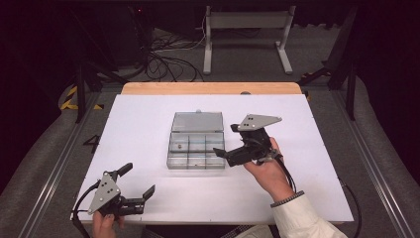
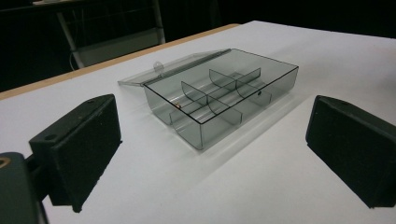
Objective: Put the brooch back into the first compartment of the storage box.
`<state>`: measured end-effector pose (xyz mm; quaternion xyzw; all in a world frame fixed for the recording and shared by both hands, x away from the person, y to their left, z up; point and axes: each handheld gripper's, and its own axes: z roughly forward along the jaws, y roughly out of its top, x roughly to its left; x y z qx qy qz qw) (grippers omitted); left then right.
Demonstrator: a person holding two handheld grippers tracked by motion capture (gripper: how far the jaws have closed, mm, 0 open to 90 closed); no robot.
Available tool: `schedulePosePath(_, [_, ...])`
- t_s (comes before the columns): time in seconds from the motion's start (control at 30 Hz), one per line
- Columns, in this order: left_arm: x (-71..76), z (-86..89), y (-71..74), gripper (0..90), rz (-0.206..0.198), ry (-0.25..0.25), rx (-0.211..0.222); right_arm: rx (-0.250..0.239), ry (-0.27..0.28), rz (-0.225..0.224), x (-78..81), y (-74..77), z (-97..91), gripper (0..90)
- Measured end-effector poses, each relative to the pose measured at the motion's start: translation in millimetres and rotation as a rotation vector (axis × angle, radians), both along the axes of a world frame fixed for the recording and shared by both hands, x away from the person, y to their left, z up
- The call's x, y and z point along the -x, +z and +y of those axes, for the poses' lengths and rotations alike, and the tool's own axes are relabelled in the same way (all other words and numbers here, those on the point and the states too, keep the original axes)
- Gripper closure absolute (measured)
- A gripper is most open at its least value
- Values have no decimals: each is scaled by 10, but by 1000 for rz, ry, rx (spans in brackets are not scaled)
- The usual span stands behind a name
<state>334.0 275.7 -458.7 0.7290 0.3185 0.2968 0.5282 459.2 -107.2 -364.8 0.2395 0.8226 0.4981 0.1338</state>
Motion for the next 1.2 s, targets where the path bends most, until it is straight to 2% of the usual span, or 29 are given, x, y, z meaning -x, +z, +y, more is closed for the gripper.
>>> schedulePosePath(0.63, [1,-3,-1,39,4,7,3,-40,-77,-52,228,-201,-630,26])
schedulePosePath(0.77, [2,-7,-2,39,3,7,3,-33,-101,-39,266,-279,-755,14])
schedulePosePath(1.0, [2,-10,-1,39,2,7,-6,-52,-107,-41,357,-430,-956,14])
schedulePosePath(1.2, [1,-15,-6,39,8,4,-6,-37,-134,-17,419,-556,-1099,14])
